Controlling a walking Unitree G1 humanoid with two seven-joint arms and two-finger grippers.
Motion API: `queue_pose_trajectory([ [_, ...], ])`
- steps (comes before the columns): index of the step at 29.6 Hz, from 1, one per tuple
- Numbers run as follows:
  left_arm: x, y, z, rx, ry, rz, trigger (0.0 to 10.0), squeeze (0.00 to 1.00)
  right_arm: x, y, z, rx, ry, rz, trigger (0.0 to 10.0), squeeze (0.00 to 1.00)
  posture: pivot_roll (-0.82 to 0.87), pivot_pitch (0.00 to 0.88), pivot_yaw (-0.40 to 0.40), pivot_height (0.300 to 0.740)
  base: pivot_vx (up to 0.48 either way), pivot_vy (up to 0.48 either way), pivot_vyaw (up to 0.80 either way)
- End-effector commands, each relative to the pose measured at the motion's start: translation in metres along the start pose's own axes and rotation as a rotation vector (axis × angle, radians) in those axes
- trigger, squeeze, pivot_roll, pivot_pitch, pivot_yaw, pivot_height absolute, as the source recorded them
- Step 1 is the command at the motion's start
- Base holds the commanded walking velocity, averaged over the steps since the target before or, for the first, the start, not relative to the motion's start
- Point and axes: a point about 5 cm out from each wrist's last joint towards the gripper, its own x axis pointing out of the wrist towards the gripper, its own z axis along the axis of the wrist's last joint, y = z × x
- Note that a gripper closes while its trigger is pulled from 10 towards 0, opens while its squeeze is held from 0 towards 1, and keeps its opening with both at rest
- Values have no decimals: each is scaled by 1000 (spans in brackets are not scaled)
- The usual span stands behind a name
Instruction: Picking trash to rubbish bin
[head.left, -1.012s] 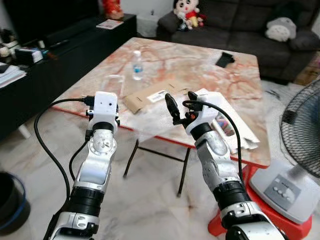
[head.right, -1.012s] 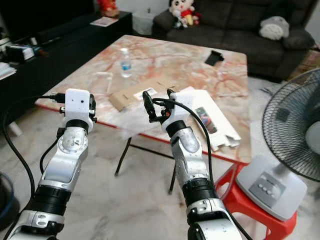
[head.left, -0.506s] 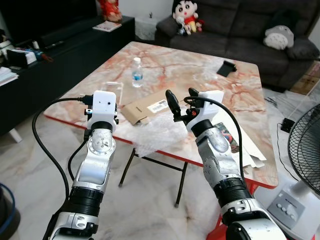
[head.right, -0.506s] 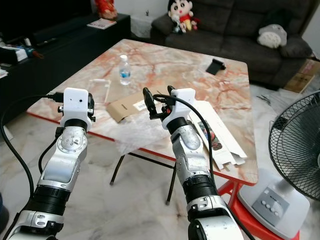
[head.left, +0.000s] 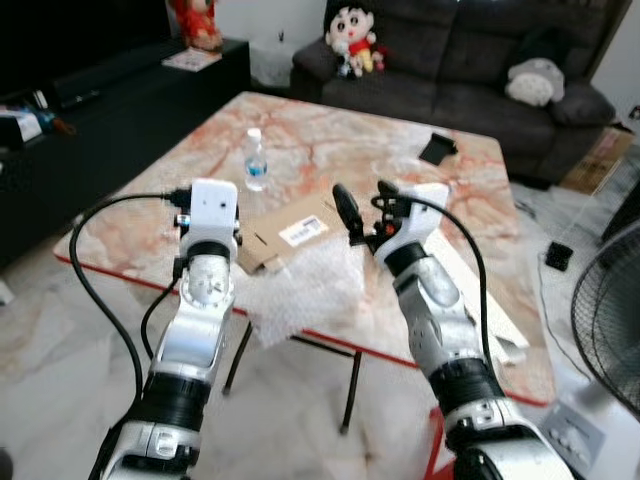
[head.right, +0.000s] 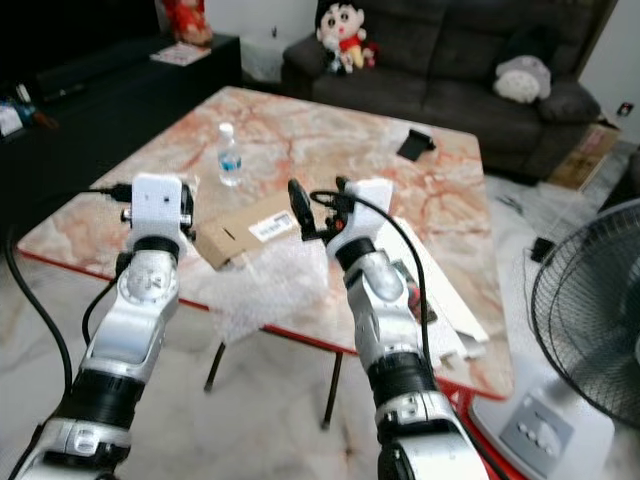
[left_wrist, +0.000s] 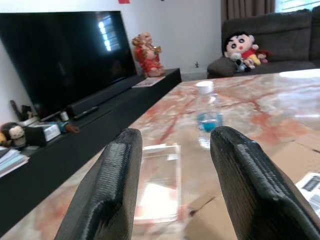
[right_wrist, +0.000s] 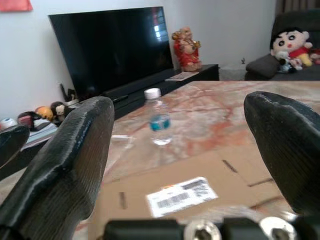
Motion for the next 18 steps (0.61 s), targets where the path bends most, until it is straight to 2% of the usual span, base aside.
queue_pose_trajectory([
  [1,-1,-9,5,-1,-23,-25,10000,0,-3,-10,5,-7,-9,-26,10000,1000,35,0,-91,740,394,0,0],
  [6,-2,-13,-3,7,-2,-47,10000,0,-4,-5,-7,8,33,-20,10000,1000,37,0,-80,740,397,0,0],
  [10,-3,-15,-2,11,-13,-52,10000,0,-5,-2,-9,8,44,-4,10000,1000,39,0,-80,740,333,0,0],
  [11,-4,-16,-2,11,-14,-58,10000,0,-6,1,-11,1,58,16,10000,0,37,0,-79,740,0,0,0],
  [18,-7,-24,-3,-13,-29,-112,10000,0,-8,2,-21,0,124,27,10000,0,38,0,-82,740,0,0,0],
])
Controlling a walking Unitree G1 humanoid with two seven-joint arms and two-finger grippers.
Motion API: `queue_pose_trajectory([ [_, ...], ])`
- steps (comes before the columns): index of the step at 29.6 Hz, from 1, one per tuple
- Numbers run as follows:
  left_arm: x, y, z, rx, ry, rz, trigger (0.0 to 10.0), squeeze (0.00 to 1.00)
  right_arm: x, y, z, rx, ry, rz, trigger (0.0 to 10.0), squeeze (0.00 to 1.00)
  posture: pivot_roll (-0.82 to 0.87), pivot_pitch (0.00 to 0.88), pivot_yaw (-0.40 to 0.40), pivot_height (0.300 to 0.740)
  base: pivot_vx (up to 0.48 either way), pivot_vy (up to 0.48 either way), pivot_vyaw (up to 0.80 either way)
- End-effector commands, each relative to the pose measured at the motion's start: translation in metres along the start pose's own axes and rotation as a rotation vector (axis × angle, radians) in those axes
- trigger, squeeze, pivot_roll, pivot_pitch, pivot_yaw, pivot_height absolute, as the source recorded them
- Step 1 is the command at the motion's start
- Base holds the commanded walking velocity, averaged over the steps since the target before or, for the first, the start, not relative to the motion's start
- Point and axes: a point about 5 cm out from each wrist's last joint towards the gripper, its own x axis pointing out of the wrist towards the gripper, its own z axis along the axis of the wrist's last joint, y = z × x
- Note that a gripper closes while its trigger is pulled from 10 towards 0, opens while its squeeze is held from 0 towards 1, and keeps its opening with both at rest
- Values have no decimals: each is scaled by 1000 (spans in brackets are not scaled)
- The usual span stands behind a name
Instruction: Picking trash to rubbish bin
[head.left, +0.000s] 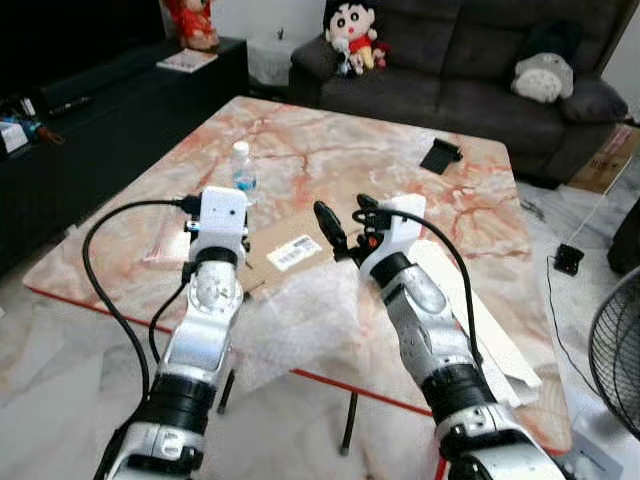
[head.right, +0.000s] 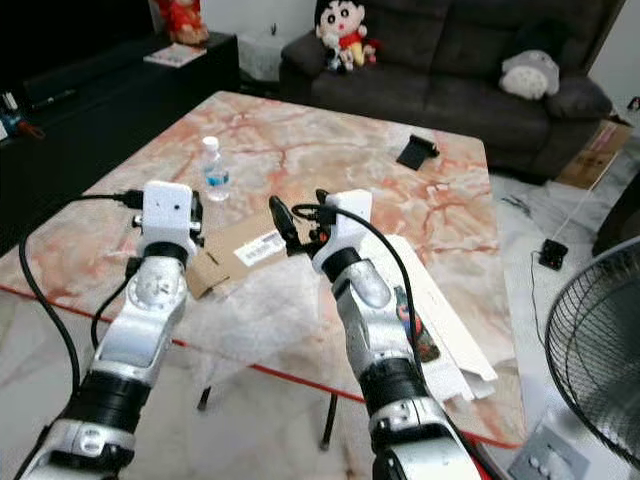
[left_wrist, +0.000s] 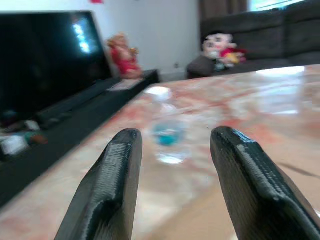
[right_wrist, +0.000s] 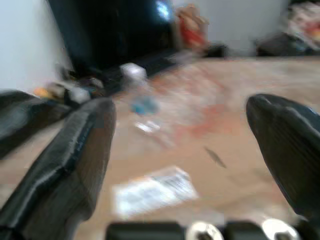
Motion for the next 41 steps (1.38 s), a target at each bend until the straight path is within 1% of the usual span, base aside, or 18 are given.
queue_pose_trajectory([
  [1,0,0,2,9,-24,-15,10000,0,0,1,-2,2,26,1,10000,0,38,0,-82,740,0,0,0],
  [2,0,0,1,9,-27,-27,10000,0,0,2,-8,-1,69,13,10000,0,41,0,-83,740,0,0,0],
  [4,-1,-2,-1,10,-18,-38,10000,0,-2,2,-15,7,116,16,10000,0,41,0,-83,740,0,0,0],
  [6,-1,-2,-2,11,-13,-42,10000,0,-3,1,-18,9,134,11,10000,0,41,0,-83,740,0,0,0],
  [8,-1,-6,-6,35,2,-65,10000,0,-8,0,-29,37,190,2,10000,0,39,0,-90,740,0,0,0],
  [11,-1,-8,-9,43,13,-78,10000,0,-10,-1,-35,40,239,-5,10000,0,35,0,-90,740,0,0,0],
  [12,-1,-11,-12,48,21,-94,10000,0,-12,-2,-41,71,288,-15,10000,0,28,0,-91,740,0,0,0],
  [15,-2,-14,-15,60,33,-115,10000,0,-14,-3,-44,123,300,-29,10000,0,27,0,-91,740,0,0,0],
  [18,-4,-14,-24,100,50,-129,10000,0,-20,-9,-51,177,340,-77,10000,0,25,0,-99,740,0,0,0],
  [24,-8,-13,-33,98,75,-127,10000,0,-22,-14,-50,238,324,-114,10000,0,17,0,-103,740,0,0,0],
  [27,-10,-13,-35,84,80,-118,10000,0,-22,-17,-47,320,306,-142,10000,0,14,8,-114,740,0,0,0],
  [30,-11,-14,-34,71,72,-109,10000,0,-23,-18,-46,362,293,-152,10000,0,14,20,-123,740,0,0,0],
  [31,-11,-14,-32,52,63,-98,10000,0,-23,-18,-45,409,286,-155,10000,0,12,30,-129,740,0,0,0],
  [32,-11,-14,-31,44,59,-93,10000,0,-23,-18,-45,427,284,-155,10000,0,12,30,-129,740,0,0,0],
  [35,-11,-10,-28,29,37,-55,10000,0,-22,-17,-43,436,287,-142,10000,0,11,40,-139,740,0,0,0],
  [38,-12,-7,-28,23,28,-42,10000,0,-22,-16,-42,440,290,-139,10000,0,4,47,-143,740,0,0,0],
  [41,-13,0,-33,49,34,-23,10000,0,-22,-14,-42,453,291,-129,10000,0,2,51,-146,740,0,0,0],
])
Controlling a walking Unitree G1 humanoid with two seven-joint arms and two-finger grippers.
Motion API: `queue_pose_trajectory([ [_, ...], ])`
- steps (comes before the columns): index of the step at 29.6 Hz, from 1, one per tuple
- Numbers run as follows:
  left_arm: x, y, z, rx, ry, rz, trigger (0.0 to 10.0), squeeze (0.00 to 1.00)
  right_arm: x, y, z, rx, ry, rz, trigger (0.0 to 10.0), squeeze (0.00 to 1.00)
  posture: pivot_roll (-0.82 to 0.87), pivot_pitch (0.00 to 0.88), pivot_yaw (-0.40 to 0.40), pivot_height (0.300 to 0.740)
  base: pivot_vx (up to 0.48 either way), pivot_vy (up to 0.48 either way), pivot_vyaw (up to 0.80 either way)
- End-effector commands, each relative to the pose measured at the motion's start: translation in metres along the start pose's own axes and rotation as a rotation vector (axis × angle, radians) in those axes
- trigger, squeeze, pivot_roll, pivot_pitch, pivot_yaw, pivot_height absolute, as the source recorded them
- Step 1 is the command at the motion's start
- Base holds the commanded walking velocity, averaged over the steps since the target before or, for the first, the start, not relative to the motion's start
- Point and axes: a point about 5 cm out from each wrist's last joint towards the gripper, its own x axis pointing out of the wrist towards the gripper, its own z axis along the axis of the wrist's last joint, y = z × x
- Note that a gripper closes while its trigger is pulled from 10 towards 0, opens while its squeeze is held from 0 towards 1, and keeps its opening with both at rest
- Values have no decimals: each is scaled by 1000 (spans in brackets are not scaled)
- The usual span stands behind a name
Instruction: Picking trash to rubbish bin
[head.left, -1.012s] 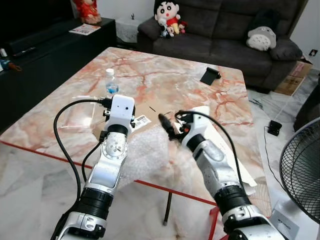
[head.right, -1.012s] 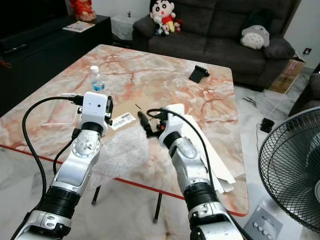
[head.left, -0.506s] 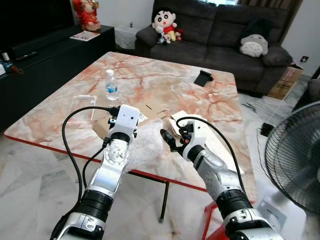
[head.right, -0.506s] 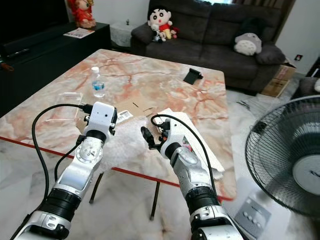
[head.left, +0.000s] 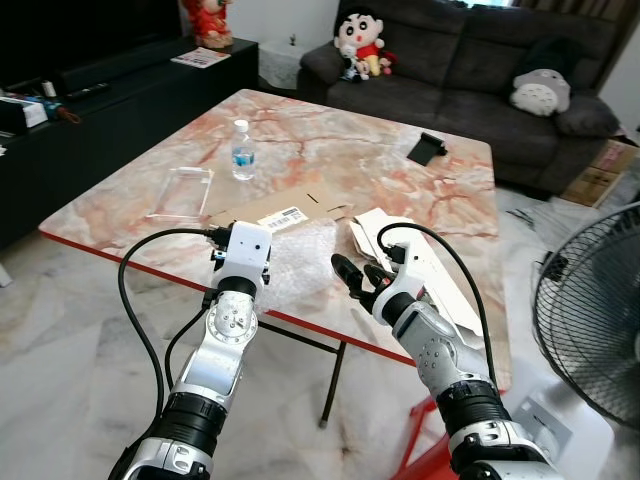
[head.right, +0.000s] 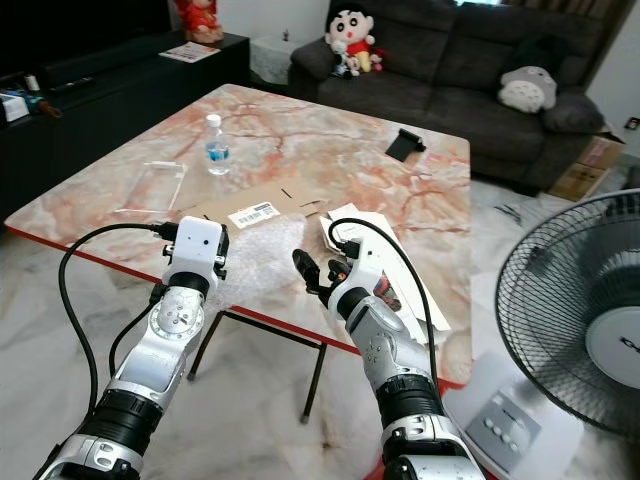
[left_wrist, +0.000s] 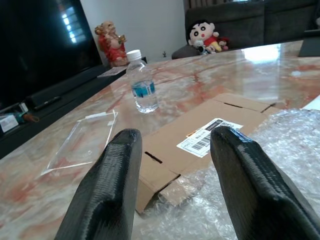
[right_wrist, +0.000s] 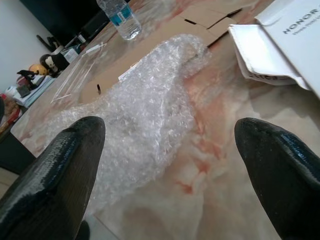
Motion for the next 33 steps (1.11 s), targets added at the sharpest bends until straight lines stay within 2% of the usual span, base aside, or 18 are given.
queue_pose_trajectory([
  [1,-1,3,3,-7,-24,16,10000,0,-1,1,7,7,-24,7,10000,0,2,51,-146,740,0,0,0],
  [2,-1,9,3,5,-28,34,10000,0,-2,1,6,20,-18,9,10000,0,4,49,-148,740,0,0,0],
  [4,-1,11,4,9,-31,42,10000,0,-2,1,6,25,-13,9,10000,0,4,49,-148,740,0,0,0],
  [6,2,25,5,28,-41,79,10000,0,-1,2,1,5,20,15,10000,0,22,35,-156,740,0,0,0],
  [12,5,37,3,52,-40,101,10000,0,6,9,-1,0,36,27,10000,0,35,12,-156,740,0,0,0],
  [16,8,38,5,69,-49,98,10000,0,9,14,-2,-4,40,44,10000,0,43,3,-158,740,0,0,0],
  [22,12,38,11,49,-71,108,10000,0,11,17,0,-35,28,48,10000,0,46,0,-158,740,0,0,0],
  [28,12,34,11,38,-65,88,10000,0,12,23,17,-73,-68,62,10000,0,48,33,-116,740,294,0,0],
  [33,10,30,15,33,-77,84,10000,0,11,20,12,-70,-54,60,10000,0,80,41,-136,740,311,0,0],
])
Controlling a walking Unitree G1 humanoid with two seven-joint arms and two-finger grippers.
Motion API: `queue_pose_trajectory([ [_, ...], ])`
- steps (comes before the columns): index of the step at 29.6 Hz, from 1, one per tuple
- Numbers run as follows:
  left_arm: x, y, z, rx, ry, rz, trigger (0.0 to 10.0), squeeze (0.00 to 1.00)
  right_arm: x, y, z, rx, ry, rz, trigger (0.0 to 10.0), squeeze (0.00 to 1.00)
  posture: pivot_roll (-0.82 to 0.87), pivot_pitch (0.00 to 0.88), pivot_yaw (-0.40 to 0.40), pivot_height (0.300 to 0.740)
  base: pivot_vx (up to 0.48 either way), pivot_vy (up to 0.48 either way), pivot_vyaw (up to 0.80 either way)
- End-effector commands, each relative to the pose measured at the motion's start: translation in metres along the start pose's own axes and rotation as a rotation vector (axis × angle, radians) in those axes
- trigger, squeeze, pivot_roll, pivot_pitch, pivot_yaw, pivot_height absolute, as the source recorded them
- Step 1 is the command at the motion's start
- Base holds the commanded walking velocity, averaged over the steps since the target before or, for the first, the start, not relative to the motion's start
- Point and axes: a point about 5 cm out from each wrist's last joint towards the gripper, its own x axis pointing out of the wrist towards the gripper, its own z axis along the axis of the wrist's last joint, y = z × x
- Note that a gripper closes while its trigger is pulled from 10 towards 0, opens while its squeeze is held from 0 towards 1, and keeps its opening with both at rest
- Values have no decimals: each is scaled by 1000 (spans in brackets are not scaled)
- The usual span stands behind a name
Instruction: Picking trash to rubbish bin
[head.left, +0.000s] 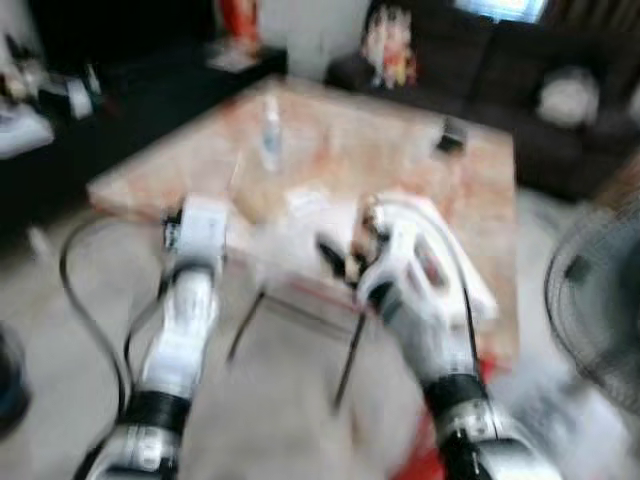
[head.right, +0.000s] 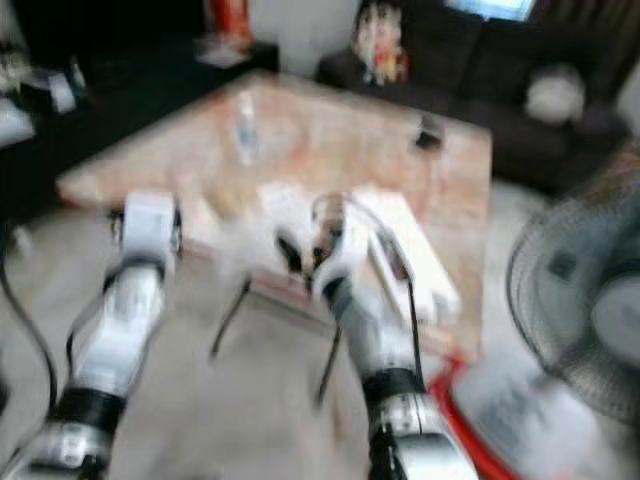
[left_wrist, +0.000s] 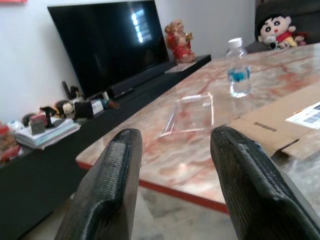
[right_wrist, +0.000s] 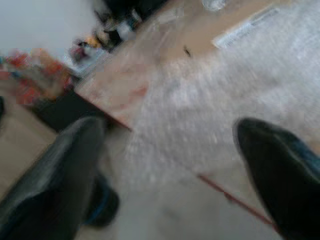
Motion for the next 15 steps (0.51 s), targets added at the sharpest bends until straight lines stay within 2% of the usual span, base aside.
queue_pose_trajectory([
  [1,2,-2,9,-2,-25,-4,10000,0,0,-1,6,-25,-15,1,10000,0,82,42,-138,740,326,0,0],
  [15,-1,-4,18,-15,-47,18,10000,0,1,3,12,-42,-22,26,10000,0,69,66,-171,740,326,0,0],
])
